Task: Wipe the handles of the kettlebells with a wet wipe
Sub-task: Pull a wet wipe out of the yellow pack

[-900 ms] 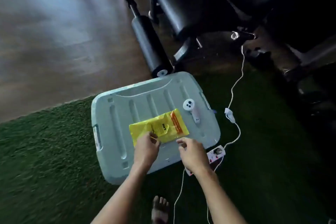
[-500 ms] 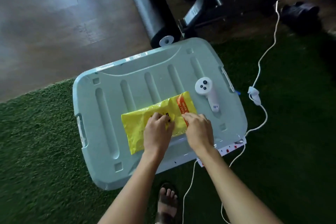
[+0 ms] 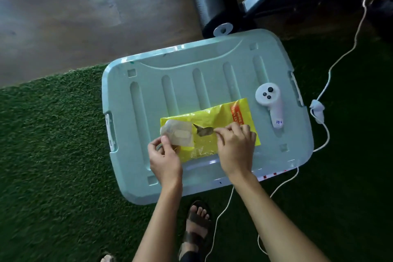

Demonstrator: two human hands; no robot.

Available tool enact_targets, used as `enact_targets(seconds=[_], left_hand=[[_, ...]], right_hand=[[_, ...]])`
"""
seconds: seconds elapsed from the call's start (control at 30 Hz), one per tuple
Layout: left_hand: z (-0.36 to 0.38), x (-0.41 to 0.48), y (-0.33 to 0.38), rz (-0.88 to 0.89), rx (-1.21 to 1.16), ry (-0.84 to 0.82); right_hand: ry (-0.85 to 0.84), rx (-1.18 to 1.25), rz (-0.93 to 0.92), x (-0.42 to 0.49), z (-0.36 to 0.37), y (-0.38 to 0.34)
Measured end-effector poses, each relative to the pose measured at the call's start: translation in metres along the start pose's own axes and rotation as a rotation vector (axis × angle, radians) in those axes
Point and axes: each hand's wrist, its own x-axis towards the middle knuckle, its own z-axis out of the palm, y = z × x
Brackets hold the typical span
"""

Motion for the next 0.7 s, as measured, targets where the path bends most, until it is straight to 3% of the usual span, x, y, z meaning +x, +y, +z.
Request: enact_targets(seconds=[0.13,0.33,0.7], left_hand=[[0.002,0.015,-0.004,-0.182,-0.141,-0.054],[0.004,0.024,-0.008,-0.21,-0.153,-0.07],[0.002,0.036,-0.002,-0.315,-0.148,-0.156]], right_hand=[[-0.049,-0.01,-0.126,0.01,0.016,-0.016],[-0.082,0.163,-0.007,0.016,0.025,-0.021],[-0.136,0.356,0.533,0.022,0.027,-0.055]])
